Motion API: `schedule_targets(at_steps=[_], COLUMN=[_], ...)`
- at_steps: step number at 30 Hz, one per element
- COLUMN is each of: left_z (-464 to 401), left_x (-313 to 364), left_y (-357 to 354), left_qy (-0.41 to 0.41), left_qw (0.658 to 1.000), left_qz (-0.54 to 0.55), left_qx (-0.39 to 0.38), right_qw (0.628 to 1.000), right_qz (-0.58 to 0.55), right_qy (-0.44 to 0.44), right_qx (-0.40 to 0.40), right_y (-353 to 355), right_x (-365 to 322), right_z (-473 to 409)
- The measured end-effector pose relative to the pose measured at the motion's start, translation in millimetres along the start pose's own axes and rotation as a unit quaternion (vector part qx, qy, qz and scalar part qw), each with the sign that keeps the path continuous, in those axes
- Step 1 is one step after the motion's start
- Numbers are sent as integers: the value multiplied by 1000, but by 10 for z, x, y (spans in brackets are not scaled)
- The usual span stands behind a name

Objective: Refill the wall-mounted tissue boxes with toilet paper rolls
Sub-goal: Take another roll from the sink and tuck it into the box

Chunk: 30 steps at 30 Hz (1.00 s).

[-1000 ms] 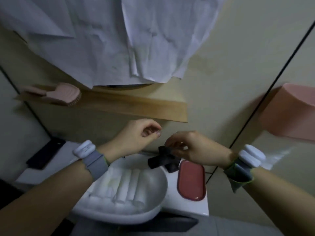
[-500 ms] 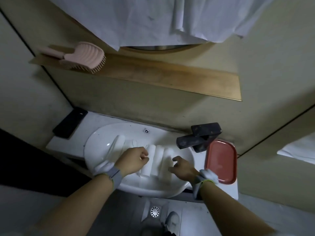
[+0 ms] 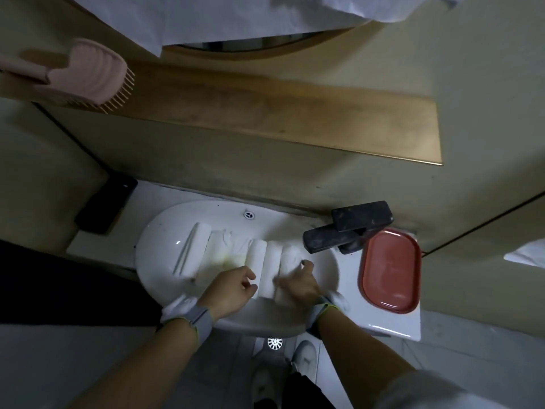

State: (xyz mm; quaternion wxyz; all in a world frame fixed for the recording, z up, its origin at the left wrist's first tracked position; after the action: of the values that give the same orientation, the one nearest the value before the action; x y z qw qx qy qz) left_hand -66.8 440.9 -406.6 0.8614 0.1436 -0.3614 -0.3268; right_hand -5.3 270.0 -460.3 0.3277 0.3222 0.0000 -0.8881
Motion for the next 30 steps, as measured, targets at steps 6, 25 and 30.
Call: schedule_targets(at_steps=[6, 25, 30], left_z=[-375, -741, -358], left_x=[245, 657, 483], left_y=[-155, -487, -308], left_qy=[-3, 8, -61], left_qw=[999, 982, 992], left_qz=[-47, -178, 105], left_qx=[7, 56, 26], right_qw=[997, 991, 992], right_qz=[-40, -72, -67], right_qy=[58, 92, 86], right_qx=[-36, -65, -59], right_y=[360, 658, 492], right_x=[5, 106, 83], right_z=[203, 682, 706])
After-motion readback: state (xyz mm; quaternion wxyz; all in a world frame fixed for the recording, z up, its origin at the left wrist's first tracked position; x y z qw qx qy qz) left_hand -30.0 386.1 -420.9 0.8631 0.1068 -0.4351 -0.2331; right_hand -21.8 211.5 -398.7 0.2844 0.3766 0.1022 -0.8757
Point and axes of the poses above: each hand's wrist, its own z-axis away from the middle knuckle, its own y-axis out of the back of the hand, x = y × z, the point moved 7 cm from there along -z, towards the middle knuckle, and after that the axes turned 12 degrees about -x, right-handed, at the moved point
